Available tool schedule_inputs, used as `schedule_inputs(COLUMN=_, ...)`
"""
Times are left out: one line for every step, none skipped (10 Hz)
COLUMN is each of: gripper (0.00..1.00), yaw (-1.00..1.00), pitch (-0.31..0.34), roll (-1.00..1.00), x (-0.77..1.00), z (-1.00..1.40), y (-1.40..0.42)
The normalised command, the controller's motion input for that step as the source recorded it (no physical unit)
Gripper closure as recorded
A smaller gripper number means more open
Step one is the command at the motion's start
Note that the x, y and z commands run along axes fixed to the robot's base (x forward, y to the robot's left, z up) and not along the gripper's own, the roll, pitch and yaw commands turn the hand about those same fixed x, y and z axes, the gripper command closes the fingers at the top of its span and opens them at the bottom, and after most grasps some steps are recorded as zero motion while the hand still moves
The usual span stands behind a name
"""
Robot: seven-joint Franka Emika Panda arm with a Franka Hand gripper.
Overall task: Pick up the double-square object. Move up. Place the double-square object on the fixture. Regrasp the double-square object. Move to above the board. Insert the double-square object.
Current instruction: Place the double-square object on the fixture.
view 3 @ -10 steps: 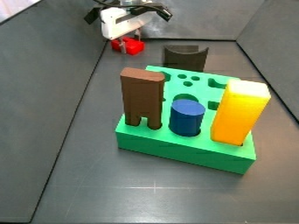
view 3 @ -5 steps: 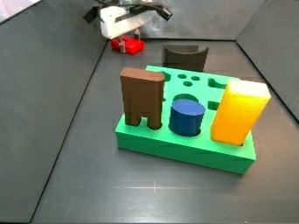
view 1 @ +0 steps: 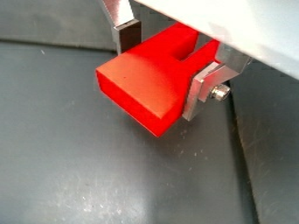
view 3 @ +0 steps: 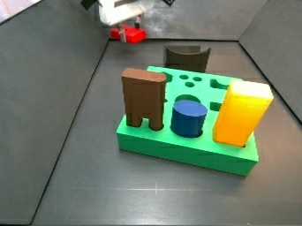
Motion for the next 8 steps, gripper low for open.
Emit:
schedule_inputs(gripper=1.0, yaw=0.0, pitch=0.0, roll=0.0, x=0.0, z=1.0, y=0.0)
schedule_inputs(gripper=1.0, yaw=0.01, pitch=0.004, roll=0.0, x=0.0, z=1.0, y=0.0)
schedule_inputs(gripper=1.0, yaw=0.0, pitch=0.022, roll=0.01, x=-0.01, z=1.0, y=0.0)
schedule_inputs(gripper=1.0, yaw=0.0, pitch=0.036, roll=0.02, x=-0.02, z=1.0, y=0.0)
schedule_inputs(gripper=1.0, yaw=-0.01, pitch=0.053, roll=0.04, x=-0.02, z=1.0, y=0.0)
schedule_inputs(gripper=1.0, yaw=-0.01, pitch=0.064, roll=0.05, x=-0.02, z=1.0, y=0.01)
schedule_inputs(gripper=1.0, yaw=-0.01, pitch=0.068, roll=0.07, x=-0.03, z=1.0, y=0.01)
schedule_inputs(gripper=1.0, yaw=0.0, pitch=0.08, roll=0.08, x=-0.03, z=1.0, y=0.01)
